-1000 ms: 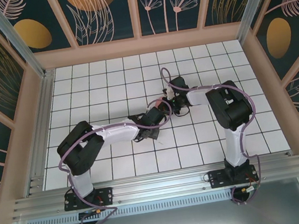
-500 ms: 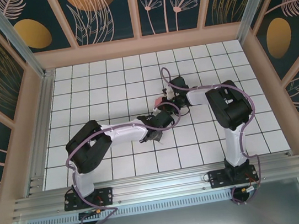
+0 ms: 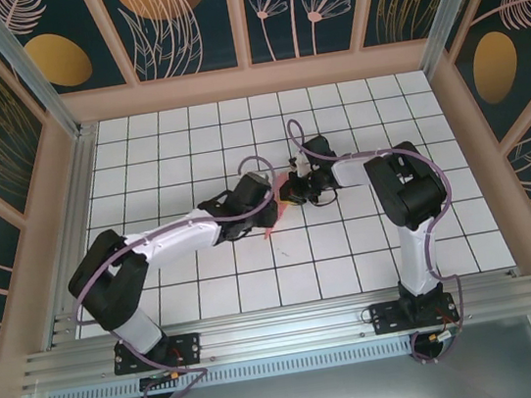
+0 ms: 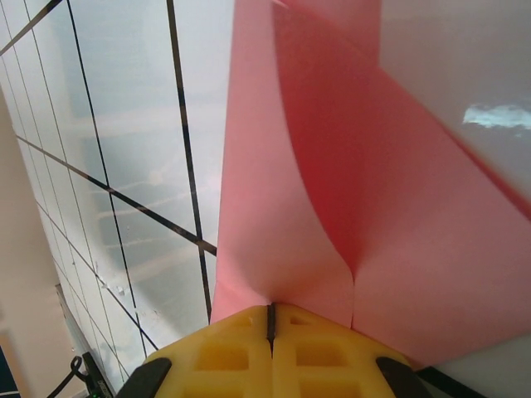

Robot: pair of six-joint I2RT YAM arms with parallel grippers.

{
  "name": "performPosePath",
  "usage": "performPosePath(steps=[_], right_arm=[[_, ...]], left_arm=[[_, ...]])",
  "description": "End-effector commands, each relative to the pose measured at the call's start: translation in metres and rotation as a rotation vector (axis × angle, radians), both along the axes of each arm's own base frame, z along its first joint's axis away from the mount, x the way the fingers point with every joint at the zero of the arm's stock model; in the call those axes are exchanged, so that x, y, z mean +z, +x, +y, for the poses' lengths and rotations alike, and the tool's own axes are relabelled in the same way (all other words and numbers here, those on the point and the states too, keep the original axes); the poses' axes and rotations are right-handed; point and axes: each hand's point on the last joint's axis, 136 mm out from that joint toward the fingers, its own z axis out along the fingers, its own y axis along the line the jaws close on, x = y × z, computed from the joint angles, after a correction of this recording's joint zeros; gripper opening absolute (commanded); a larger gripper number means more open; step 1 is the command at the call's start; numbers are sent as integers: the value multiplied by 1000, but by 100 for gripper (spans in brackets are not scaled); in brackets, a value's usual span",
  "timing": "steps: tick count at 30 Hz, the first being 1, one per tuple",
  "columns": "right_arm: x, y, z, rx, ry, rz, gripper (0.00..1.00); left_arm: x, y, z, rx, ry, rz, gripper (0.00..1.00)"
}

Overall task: Fold a paper plane with a square sheet of paper (pick it up from the middle)
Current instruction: Fold the wing for the fifth time at the center of the table.

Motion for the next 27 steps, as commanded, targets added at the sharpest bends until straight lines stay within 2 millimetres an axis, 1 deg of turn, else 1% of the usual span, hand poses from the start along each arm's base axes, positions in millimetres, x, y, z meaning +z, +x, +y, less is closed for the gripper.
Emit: performPosePath(steps=[1, 3, 4, 6, 7, 11, 15, 18, 22, 27], right_arm=[[-48, -17, -18, -22, -126, 101, 3], [-48, -17, -18, -21, -125, 103, 2], [-47, -17, -18, -22, -124, 102, 2], [-46, -17, -17, -21, -122, 100, 2], [-47, -17, -18, -21, -124, 100, 2], [-46, -17, -17, -20, -122, 98, 2], [-45, -17, -17, -19, -120, 96, 2], [-44, -17, -17, -19, -118, 96, 3], [-43, -17, -17, -18, -119, 93, 2], [-43, -16, -17, -20, -119, 93, 2]], left_arm=[[3, -4, -28, -31, -275, 79, 25], [-3, 1, -27, -5, -333, 99, 14], [-6, 2, -26, 1, -367, 111, 11], [-4, 4, -24, 11, -460, 131, 6], [-12, 3, -23, 15, -478, 146, 5], [-20, 1, -22, 29, -537, 177, 5], [-34, -1, -15, 67, -527, 196, 9], [-40, -2, -14, 69, -516, 199, 10], [-47, -5, -14, 68, -513, 215, 8], [-50, -8, -16, 59, -529, 237, 6]])
